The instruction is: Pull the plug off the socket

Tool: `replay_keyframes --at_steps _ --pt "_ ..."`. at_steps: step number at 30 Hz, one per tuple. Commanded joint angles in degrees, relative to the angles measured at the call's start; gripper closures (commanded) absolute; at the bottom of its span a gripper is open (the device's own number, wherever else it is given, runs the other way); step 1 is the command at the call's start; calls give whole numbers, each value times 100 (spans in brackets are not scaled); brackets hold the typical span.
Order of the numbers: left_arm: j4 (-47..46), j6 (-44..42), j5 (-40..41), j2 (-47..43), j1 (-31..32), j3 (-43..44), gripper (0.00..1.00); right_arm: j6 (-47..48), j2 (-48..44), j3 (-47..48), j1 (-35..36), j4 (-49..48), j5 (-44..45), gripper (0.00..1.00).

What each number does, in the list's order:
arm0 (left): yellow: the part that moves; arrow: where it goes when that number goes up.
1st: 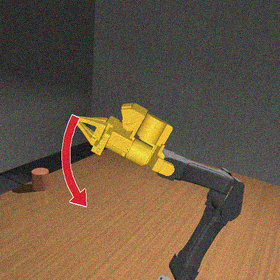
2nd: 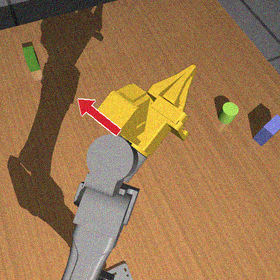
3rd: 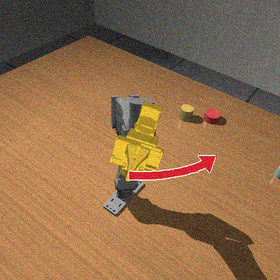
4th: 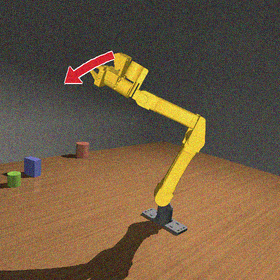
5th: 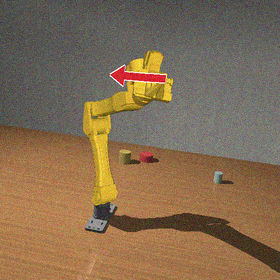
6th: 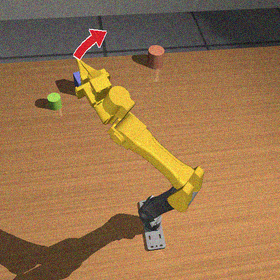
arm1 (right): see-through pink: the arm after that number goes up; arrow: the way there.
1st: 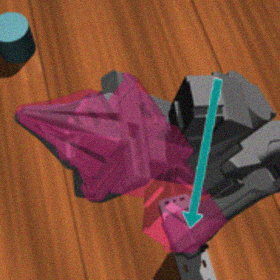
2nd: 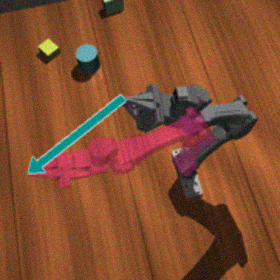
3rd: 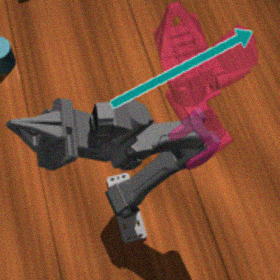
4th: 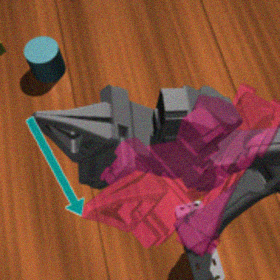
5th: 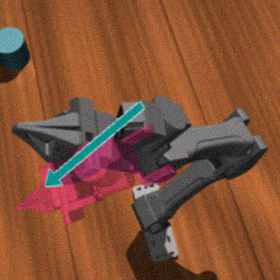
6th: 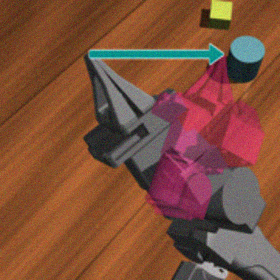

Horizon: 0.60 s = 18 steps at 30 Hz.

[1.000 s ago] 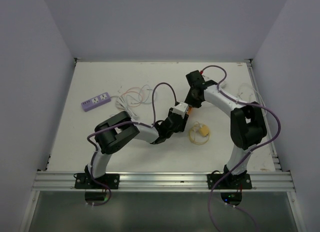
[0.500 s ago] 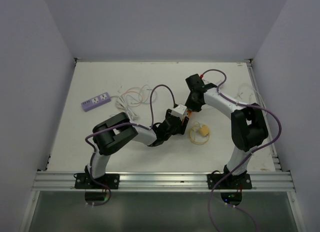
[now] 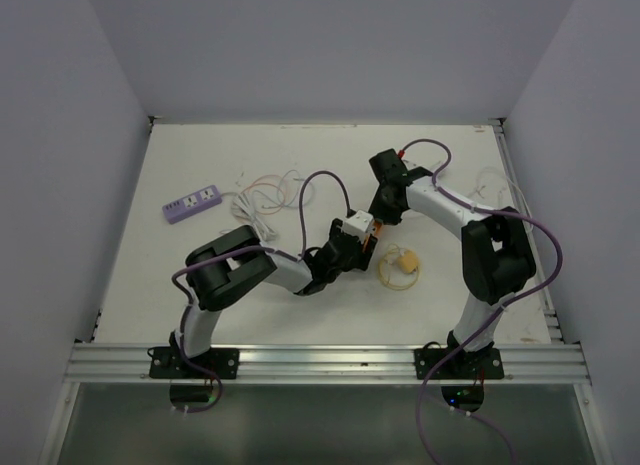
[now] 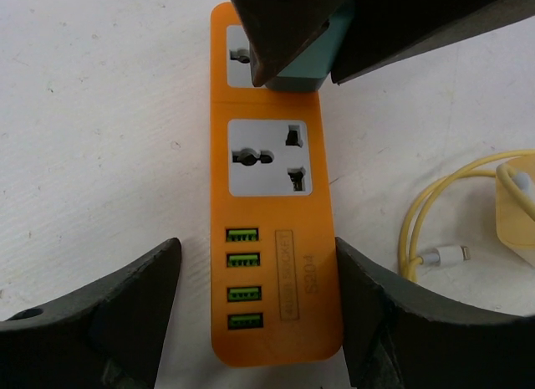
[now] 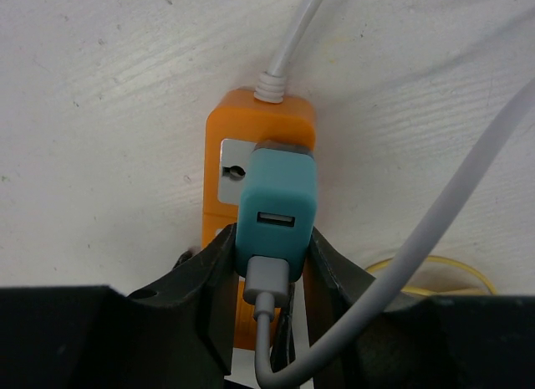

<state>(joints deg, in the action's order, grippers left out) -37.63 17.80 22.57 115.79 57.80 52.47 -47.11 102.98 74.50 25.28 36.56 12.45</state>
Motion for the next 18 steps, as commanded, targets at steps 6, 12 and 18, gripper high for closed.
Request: replay_keyframes --at_steps 6,12,18 --pt "-245 -225 -174 374 -102 334 27 -61 -190 -93 65 185 -137 100" --pt "-236 -198 -323 444 -181 492 34 -70 -190 -94 65 176 -146 100" --pt "-254 30 -472 594 -181 440 73 -79 -191 -111 74 168 -129 100"
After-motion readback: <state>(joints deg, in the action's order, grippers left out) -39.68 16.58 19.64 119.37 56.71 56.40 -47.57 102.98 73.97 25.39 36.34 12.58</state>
